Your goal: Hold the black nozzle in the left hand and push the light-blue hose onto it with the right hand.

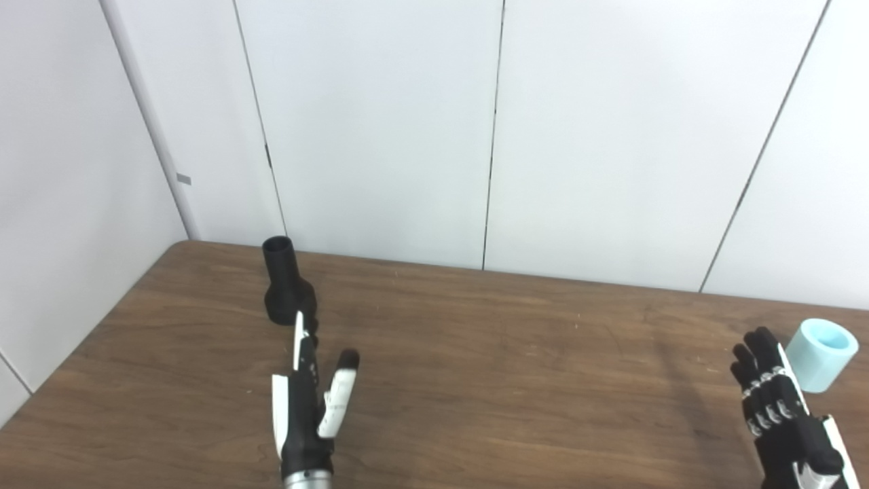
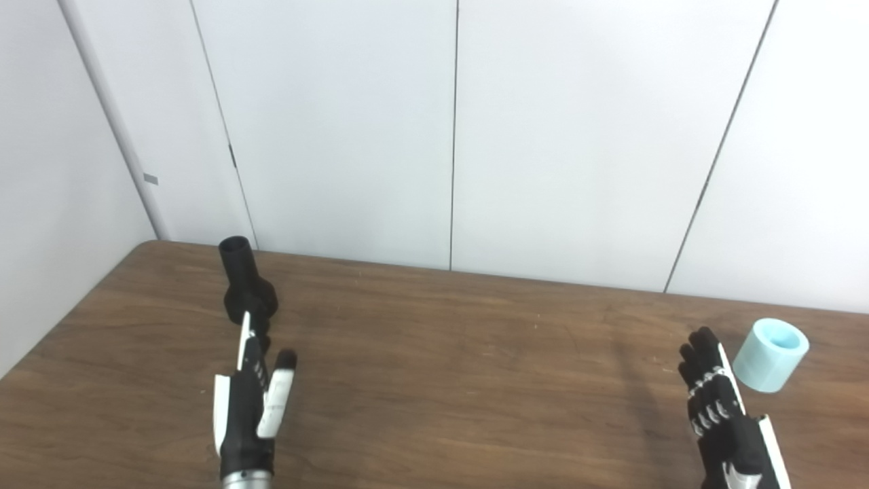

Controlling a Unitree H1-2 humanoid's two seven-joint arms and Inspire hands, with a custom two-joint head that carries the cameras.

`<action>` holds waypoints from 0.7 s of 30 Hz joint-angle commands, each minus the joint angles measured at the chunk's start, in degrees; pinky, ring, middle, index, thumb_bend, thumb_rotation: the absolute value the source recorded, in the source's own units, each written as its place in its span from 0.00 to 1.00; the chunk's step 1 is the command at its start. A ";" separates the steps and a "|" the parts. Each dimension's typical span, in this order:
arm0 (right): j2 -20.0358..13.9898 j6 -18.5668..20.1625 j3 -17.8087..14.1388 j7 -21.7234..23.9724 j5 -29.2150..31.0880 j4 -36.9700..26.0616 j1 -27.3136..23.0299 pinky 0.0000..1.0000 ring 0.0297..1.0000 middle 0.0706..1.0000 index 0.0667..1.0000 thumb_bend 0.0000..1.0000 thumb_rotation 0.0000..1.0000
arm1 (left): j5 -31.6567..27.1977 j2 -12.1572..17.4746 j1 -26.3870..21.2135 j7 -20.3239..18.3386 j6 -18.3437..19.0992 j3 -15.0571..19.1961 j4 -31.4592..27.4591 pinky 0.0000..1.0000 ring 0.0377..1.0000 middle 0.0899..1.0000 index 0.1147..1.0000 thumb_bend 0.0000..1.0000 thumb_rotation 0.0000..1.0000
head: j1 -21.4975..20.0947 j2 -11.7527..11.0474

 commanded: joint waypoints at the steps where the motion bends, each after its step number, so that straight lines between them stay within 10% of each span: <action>1: 0.13 -1.51 -0.28 1.05 1.08 7.22 3.42 1.00 1.00 1.00 1.00 0.84 1.00 | 1.65 1.85 0.06 1.43 -2.94 0.86 3.63 1.00 1.00 1.00 1.00 0.65 0.80 | 0.01 0.26; 21: -0.57 -1.04 -0.18 1.38 2.31 6.55 3.73 1.00 1.00 1.00 1.00 0.84 1.00 | 0.43 4.05 -3.35 5.06 -0.45 6.73 6.01 0.94 0.99 1.00 1.00 0.60 0.80 | 0.75 0.64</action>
